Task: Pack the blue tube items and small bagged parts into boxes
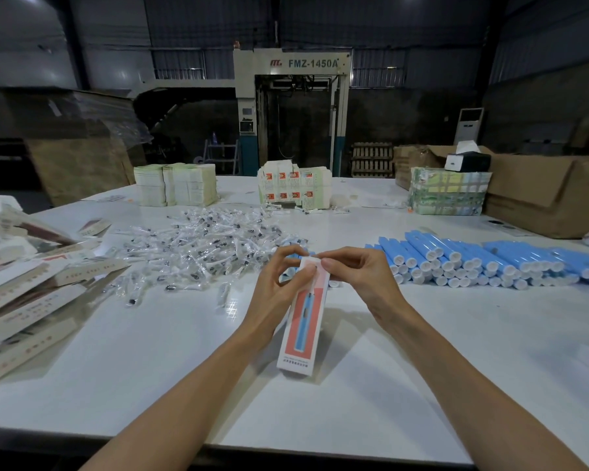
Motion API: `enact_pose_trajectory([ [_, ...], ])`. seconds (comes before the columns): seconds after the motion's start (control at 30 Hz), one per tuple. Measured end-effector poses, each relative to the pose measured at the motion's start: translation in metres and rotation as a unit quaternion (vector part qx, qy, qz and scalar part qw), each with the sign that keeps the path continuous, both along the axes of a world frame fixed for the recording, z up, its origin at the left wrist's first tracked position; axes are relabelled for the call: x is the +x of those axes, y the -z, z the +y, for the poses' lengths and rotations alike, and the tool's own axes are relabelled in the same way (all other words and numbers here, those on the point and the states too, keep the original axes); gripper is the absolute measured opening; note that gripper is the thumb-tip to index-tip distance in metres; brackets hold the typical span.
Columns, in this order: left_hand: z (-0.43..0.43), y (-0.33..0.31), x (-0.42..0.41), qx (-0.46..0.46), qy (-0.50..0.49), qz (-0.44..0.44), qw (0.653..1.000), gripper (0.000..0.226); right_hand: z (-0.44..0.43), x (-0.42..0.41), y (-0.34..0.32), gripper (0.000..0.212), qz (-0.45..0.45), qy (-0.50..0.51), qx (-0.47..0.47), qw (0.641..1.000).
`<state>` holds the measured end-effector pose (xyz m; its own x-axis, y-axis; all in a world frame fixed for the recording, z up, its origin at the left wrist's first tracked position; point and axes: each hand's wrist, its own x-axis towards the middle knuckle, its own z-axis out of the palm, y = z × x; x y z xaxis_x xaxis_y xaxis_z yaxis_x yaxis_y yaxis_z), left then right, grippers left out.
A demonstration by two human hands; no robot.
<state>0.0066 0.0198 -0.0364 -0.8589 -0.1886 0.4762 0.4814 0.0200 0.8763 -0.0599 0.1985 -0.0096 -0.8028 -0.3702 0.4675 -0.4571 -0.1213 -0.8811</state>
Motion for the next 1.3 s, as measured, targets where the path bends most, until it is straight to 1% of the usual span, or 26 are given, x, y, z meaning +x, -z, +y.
enact_pose_trajectory([
  [0.07, 0.001, 0.0, 0.0, -0.003, -0.005, 0.004, 1.0, 0.025, -0.001, -0.001, 0.0, 0.01, 0.001, 0.009, 0.007, 1.0],
  [0.27, 0.002, 0.001, -0.001, -0.018, -0.013, 0.017, 1.0, 0.026, -0.002, -0.006, 0.002, 0.008, -0.011, 0.023, 0.012, 1.0],
  [0.4, 0.0, 0.008, -0.006, -0.028, -0.023, 0.011, 0.999, 0.025, -0.007, -0.007, 0.011, 0.008, -0.037, 0.02, -0.009, 0.999],
  [0.53, -0.001, 0.013, -0.015, -0.014, -0.043, 0.007, 0.999, 0.023, -0.017, -0.003, 0.018, 0.018, -0.047, 0.042, -0.021, 0.998],
  [0.63, -0.006, 0.017, -0.022, 0.003, -0.075, -0.007, 0.997, 0.028, -0.022, -0.001, 0.019, 0.033, -0.012, 0.082, 0.051, 0.995],
  [0.73, -0.013, 0.023, -0.026, 0.008, -0.112, -0.007, 0.994, 0.032, -0.023, 0.003, 0.023, 0.045, 0.018, 0.078, 0.149, 0.986],
  [0.83, -0.018, 0.027, -0.028, 0.018, -0.129, -0.015, 0.991, 0.035, -0.026, 0.009, 0.028, 0.067, 0.066, 0.054, 0.252, 0.964],
  [0.9, -0.021, 0.029, -0.029, -0.004, -0.156, -0.03, 0.987, 0.037, -0.029, 0.013, 0.028, 0.08, 0.105, 0.056, 0.323, 0.939],
  [0.97, -0.022, 0.032, -0.031, -0.03, -0.179, -0.037, 0.983, 0.039, -0.032, 0.016, 0.028, 0.086, 0.148, 0.08, 0.379, 0.91],
  [1.03, -0.02, 0.034, -0.034, -0.029, -0.173, -0.047, 0.983, 0.044, -0.033, 0.018, 0.03, 0.078, 0.188, 0.108, 0.406, 0.888],
  [1.1, -0.018, 0.035, -0.036, -0.022, -0.139, -0.054, 0.989, 0.05, -0.033, 0.021, 0.034, 0.07, 0.22, 0.136, 0.428, 0.866],
  [1.17, -0.015, 0.036, -0.037, -0.024, -0.094, -0.054, 0.994, 0.047, -0.029, 0.024, 0.039, 0.065, 0.257, 0.169, 0.455, 0.836],
  [1.23, -0.013, 0.036, -0.036, -0.056, -0.06, -0.063, 0.995, 0.043, -0.022, 0.026, 0.04, 0.059, 0.268, 0.194, 0.472, 0.817],
  [1.3, -0.013, 0.037, -0.032, -0.14, -0.055, -0.055, 0.987, 0.04, -0.01, 0.028, 0.039, 0.059, 0.262, 0.204, 0.486, 0.808],
])
